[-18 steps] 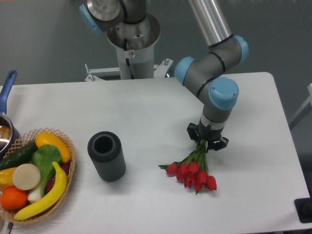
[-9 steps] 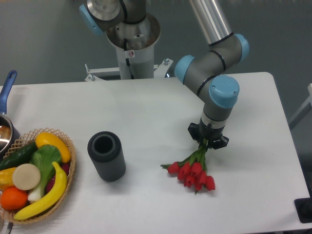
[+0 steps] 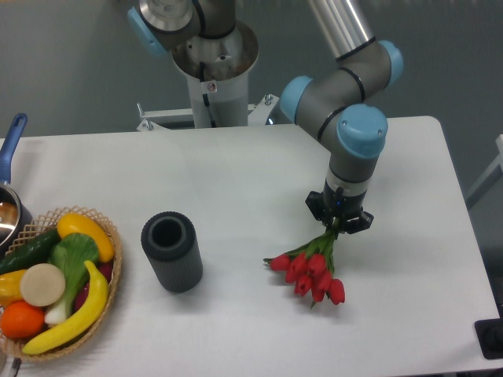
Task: Pick up the flowers from the table
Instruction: 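Lift the gripped tulip bunch up off the table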
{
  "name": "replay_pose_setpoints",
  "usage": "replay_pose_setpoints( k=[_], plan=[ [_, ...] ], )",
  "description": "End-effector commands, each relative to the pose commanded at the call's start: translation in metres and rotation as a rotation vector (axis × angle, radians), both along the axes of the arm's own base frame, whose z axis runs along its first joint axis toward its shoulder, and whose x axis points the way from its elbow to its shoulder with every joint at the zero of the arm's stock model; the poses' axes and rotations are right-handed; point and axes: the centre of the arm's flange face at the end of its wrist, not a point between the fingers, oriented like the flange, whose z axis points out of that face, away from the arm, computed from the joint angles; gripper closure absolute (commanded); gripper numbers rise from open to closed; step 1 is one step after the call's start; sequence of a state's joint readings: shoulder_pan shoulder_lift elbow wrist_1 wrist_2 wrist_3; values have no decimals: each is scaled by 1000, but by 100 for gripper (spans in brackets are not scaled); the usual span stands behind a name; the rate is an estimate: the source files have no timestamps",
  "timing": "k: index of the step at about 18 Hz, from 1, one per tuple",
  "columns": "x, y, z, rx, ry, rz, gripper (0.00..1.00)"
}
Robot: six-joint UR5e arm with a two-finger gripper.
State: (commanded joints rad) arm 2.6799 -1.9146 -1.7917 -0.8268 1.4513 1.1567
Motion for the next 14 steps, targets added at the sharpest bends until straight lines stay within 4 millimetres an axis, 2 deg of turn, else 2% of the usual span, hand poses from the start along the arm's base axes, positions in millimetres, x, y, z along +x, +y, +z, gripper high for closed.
replay_pose_setpoints(
  k=[2, 3, 6, 11, 14],
  plan=[
    [6, 1, 25, 64, 12, -4, 77],
    [12, 1, 49, 135, 19, 0, 77],
    [27, 5, 89, 287, 4, -1, 76],
    [43, 3, 140, 466, -27, 36, 76],
    [49, 0, 162, 590, -72, 36, 76]
  ],
)
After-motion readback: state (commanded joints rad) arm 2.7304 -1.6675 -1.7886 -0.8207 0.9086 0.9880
